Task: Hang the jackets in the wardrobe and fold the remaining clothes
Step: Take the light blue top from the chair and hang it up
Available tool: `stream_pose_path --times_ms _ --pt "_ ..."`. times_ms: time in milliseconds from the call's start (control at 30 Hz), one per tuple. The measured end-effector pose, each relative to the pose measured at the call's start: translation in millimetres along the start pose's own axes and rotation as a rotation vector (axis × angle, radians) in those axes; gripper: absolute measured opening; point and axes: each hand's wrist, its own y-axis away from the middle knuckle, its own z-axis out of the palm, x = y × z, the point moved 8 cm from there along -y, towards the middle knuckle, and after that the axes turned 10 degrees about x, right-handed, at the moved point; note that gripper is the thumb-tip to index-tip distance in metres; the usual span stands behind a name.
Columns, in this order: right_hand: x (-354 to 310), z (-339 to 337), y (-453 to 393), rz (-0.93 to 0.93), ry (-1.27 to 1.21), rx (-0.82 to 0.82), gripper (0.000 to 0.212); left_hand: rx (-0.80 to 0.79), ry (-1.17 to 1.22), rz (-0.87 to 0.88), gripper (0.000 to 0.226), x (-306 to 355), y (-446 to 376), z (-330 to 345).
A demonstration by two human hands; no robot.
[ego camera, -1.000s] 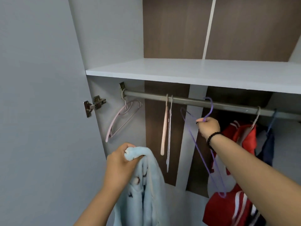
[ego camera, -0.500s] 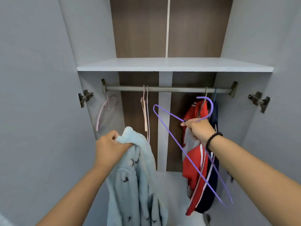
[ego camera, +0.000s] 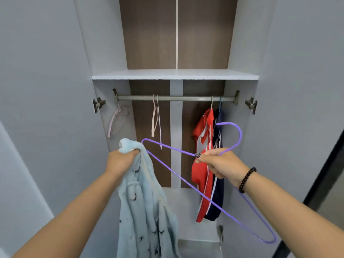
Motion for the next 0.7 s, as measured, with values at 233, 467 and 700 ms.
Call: stream_pose_path --times_ms 233,467,700 --pt "17 -40 76 0.025 -0.001 -0.063 0.019 0.104 0.058 -0.095 0.024 -6 82 -26" --pt "43 -49 148 0.060 0.079 -0.179 0.014 0.124 0.004 -0.096 0.015 -11 154 -53" --pt "51 -19 176 0.147 0.129 -0.216 0.017 -0.100 -0.010 -0.018 0.012 18 207 -55"
